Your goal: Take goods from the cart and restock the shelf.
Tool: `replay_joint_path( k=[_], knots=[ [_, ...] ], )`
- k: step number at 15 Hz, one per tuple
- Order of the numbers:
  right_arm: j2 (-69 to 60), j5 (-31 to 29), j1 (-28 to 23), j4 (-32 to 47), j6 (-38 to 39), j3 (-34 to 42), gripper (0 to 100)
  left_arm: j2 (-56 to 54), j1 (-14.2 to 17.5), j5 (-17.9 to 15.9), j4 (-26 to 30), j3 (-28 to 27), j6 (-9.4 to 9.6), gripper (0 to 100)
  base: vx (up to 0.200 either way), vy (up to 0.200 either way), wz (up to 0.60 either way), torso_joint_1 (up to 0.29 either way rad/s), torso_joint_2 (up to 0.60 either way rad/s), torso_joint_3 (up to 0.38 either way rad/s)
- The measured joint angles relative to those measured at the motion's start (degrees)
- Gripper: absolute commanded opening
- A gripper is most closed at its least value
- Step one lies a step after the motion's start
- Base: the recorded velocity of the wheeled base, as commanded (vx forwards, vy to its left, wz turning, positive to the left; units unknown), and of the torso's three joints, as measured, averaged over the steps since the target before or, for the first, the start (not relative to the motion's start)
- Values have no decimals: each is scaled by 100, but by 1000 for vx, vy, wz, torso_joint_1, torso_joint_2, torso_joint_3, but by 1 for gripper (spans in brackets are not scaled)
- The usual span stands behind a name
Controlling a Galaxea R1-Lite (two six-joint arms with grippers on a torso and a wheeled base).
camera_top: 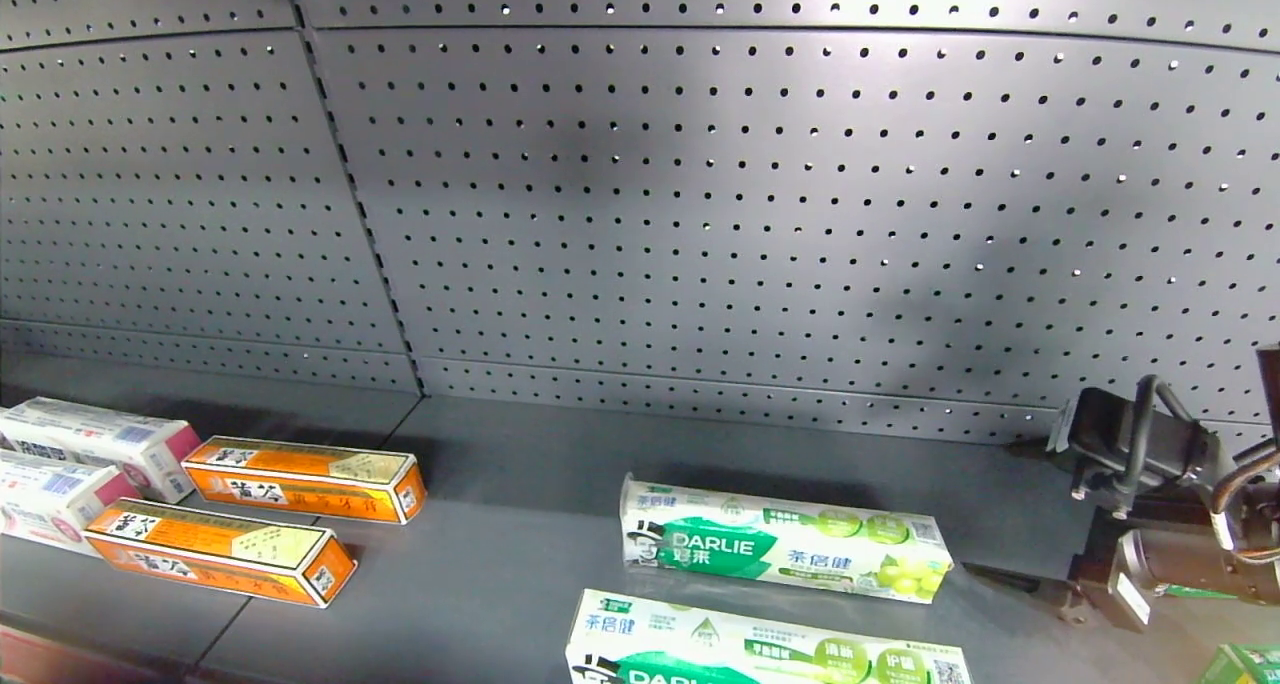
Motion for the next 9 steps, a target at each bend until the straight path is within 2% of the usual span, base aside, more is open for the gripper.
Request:
replay_joint_path(
  k=[9],
  knots=[
    [-112, -7, -11, -104, 118, -395, 100, 0, -22, -39, 21, 0, 55, 100, 0, 0, 0, 0, 0, 0]
  ],
)
